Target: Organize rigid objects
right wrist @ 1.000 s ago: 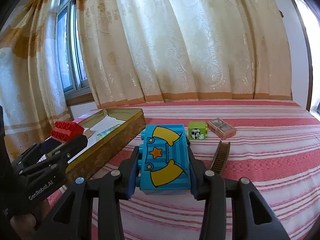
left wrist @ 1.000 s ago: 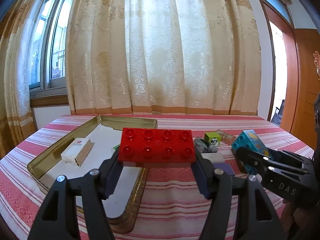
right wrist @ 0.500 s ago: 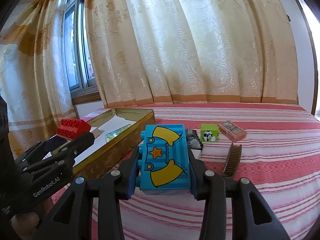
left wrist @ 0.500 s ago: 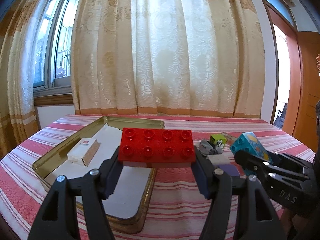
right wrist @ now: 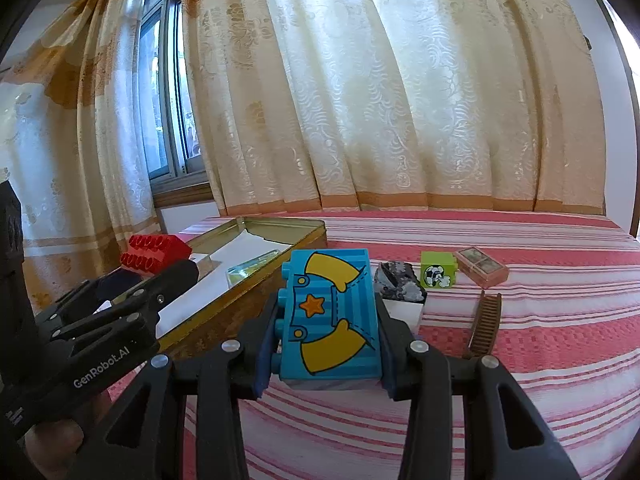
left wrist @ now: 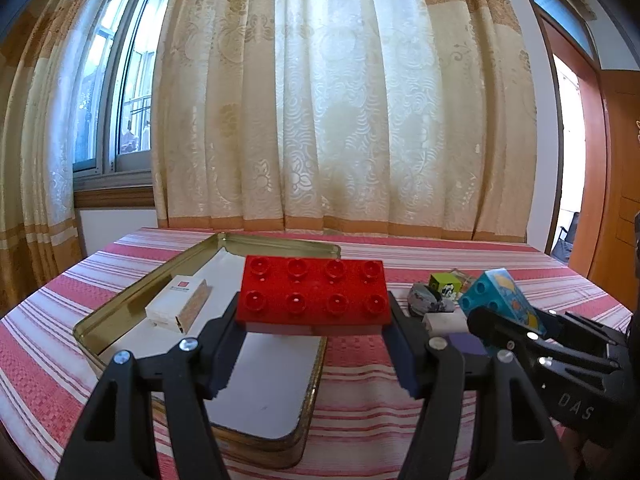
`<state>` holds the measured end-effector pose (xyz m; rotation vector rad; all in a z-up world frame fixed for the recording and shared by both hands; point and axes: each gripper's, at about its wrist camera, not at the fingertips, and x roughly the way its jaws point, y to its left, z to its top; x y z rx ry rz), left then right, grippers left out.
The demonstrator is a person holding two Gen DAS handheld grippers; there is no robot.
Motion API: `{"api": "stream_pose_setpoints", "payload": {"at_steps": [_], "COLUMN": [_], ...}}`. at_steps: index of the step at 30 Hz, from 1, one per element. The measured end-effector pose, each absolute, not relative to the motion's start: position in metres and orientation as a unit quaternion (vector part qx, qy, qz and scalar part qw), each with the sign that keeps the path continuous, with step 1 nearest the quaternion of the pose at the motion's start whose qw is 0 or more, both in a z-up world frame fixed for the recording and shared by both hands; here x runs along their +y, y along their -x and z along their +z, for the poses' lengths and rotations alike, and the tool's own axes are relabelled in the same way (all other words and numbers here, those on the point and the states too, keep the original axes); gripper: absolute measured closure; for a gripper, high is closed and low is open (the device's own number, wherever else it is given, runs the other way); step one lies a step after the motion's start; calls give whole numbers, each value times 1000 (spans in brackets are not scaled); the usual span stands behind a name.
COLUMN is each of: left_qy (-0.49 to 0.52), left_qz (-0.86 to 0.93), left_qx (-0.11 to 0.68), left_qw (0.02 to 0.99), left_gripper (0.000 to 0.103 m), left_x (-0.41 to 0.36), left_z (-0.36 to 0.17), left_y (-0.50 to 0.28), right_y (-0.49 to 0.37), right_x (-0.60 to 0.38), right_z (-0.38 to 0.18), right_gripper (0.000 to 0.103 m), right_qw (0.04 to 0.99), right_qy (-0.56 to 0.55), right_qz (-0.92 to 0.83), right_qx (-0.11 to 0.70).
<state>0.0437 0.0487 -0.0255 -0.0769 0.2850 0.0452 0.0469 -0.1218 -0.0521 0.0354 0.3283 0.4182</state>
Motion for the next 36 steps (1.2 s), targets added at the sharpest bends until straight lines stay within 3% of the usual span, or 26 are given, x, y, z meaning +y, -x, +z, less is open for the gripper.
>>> {"api": "stream_pose_setpoints", "payload": {"at_steps": [17,25,36], "left_qy": [44,67,56], "left_qz": [35,59,70], "left_qx": [141,165,194], "left_qw": [988,982,977], "left_gripper": [39,39,38], "left_x": [64,105,135], "left_z": [-27,-27,-17], "left_y": [-41,-46,-66], "right_y": [-46,-66,-102], "right_x": [-107,-86,-28], "right_z": [-51,-52,-22], "right_gripper": [58,59,58], "right_qw": [961,939,927], "right_qy": [-9,-14,28], "right_qz": [223,268,299], "right_qx": [164,217,227]}}
